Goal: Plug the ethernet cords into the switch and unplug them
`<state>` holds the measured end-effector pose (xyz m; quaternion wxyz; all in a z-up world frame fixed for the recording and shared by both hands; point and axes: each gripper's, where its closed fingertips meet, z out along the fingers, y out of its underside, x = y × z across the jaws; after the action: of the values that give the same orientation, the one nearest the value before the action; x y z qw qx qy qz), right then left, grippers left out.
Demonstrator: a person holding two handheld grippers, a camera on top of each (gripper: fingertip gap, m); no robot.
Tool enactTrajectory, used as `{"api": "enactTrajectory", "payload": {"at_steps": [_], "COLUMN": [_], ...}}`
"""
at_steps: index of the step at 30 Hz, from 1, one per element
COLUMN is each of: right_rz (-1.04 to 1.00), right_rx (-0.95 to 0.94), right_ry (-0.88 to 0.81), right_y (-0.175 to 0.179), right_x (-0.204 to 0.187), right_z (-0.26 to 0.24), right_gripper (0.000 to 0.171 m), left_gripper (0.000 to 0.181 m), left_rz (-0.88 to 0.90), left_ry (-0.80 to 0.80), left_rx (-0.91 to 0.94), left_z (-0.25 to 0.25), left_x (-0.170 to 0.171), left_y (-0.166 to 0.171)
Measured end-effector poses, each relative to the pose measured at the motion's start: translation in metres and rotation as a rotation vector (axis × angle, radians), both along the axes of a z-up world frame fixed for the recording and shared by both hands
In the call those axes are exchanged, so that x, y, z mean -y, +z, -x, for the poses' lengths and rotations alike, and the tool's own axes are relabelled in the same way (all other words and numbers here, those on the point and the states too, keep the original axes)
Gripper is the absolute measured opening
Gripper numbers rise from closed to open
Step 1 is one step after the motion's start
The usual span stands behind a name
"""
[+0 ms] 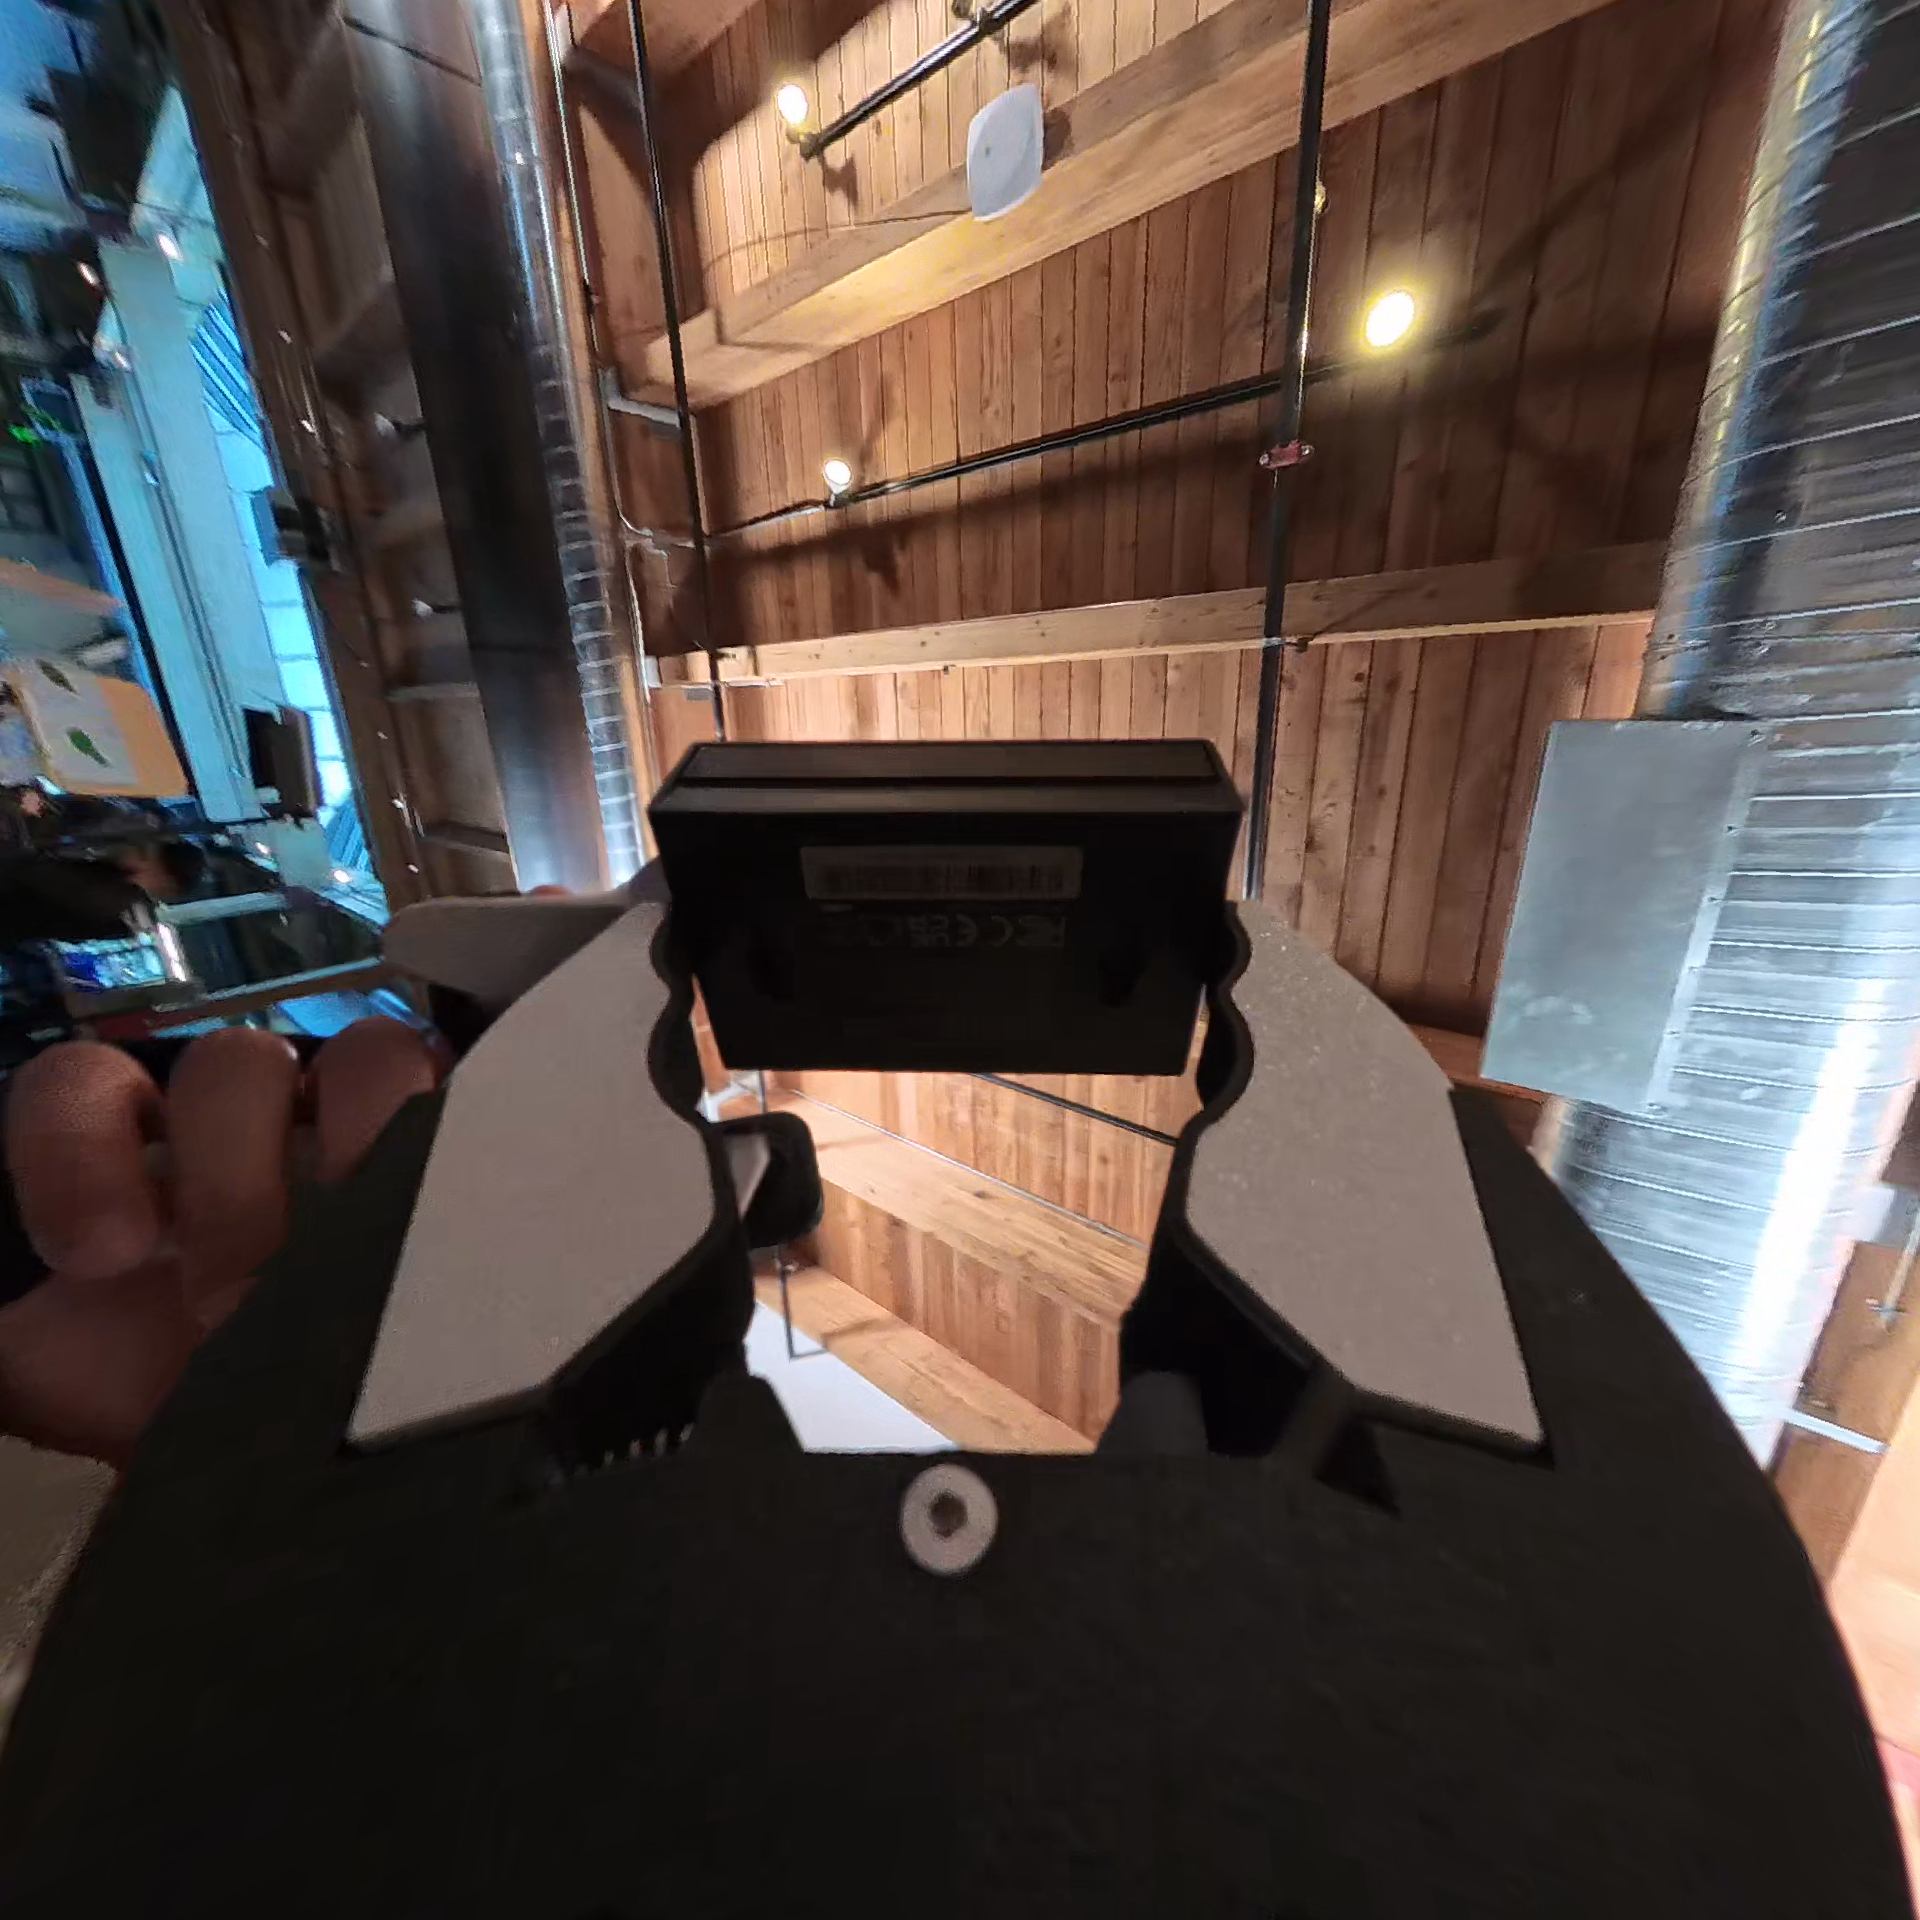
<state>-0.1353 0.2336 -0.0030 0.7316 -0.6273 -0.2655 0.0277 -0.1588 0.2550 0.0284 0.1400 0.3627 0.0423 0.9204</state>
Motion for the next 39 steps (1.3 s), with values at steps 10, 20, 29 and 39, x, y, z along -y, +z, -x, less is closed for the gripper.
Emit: {"api": "enactTrajectory", "payload": {"at_steps": [10,20,29,39], "right_rz": [-0.012,0.107,0.047,0.083], "right_rx": [0.050,0.179,0.205,0.247], "right_ry": [-0.078,-0.054,0.069,0.074], "right_y": [-0.021,-0.038,-0.043,-0.060], "right_x": [0.018,0.022,0.031,0.027], "right_z": [-0.028,-0.024,0.005,0.010], "right_gripper": [0.031,0.028,0.028,0.031], "left_gripper": [0.092,0.115,0.069,0.069], "left_rz": [-0.023,-0.906,-0.743,-0.664], "left_ry": [-0.142,0.065,-0.162,-0.132], "left_rx": [-0.066,-0.671,-0.398,-0.276], "left_z": [-0.044,-0.032,-0.014,-0.021], "left_x": [0.048,0.027,0.049,0.057], "left_y": [-0.028,-0.080,-0.070,-0.071]}}
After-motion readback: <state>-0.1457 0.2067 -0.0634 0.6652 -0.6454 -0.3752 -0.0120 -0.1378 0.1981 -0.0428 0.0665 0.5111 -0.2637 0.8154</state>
